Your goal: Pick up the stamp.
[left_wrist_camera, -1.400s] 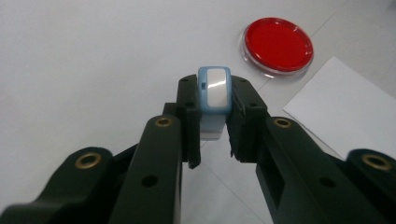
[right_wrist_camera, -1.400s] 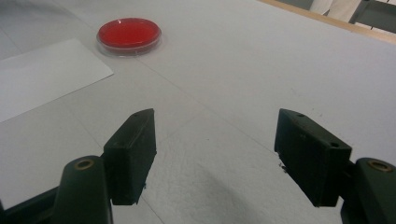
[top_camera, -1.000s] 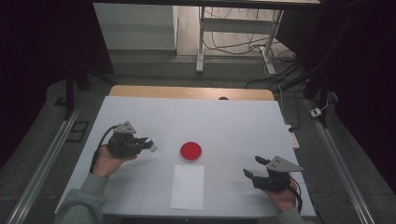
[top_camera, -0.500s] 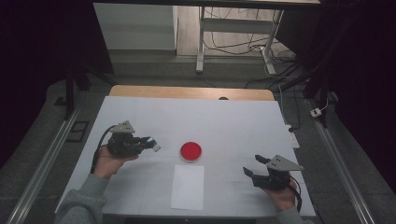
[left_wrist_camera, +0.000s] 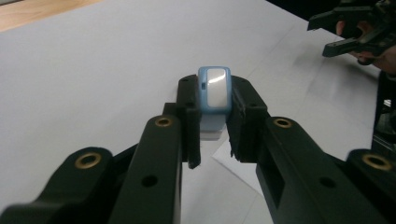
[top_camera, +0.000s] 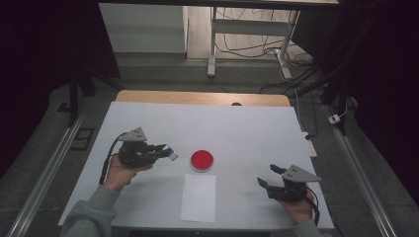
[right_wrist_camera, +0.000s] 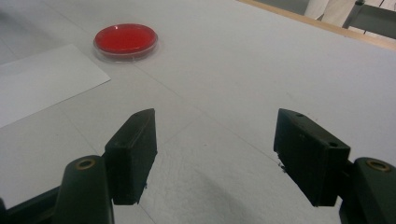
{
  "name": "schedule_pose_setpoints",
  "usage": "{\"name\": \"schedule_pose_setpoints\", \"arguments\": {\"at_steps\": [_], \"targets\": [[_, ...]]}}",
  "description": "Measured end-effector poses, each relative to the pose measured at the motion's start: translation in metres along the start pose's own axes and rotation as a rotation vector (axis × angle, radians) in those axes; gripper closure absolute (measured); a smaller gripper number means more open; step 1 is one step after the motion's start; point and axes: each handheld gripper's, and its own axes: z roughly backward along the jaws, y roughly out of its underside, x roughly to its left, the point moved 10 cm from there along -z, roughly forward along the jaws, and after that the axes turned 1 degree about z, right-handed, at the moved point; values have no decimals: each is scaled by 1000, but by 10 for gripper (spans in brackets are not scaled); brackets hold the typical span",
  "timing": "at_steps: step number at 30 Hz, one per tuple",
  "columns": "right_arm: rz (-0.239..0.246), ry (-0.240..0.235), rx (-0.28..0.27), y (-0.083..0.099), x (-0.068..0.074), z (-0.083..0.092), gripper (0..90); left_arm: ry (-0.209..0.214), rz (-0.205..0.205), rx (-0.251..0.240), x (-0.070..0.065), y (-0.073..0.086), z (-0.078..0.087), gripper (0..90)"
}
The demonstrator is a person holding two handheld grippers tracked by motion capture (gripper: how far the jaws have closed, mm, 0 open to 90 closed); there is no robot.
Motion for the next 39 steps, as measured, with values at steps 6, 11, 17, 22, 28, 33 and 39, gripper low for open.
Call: {"name": "schedule_pose_setpoints", "arguments": {"at_steps": [6,11,17,22,28,33,39], "targets": [[15,-3,4,0,5,1,299,44,-3,-20,-16,-5,-3,757],[18,-6,1,-1,6,1,299,58,-18,-25,-27,-8,-4,756],[18,-6,5,0,6,0,299,93,-21,-35,-37,-11,-6,756],[19,-10,5,0,7,-1,299,113,-29,-35,-45,-12,-11,756],[20,-13,1,-1,8,-2,299,132,-29,-32,-52,-12,-16,756],[23,-16,6,0,8,-3,299,145,-35,-31,-58,-12,-21,756],[27,-18,8,-1,9,-3,299,152,-38,-21,-64,-11,-28,757]]}}
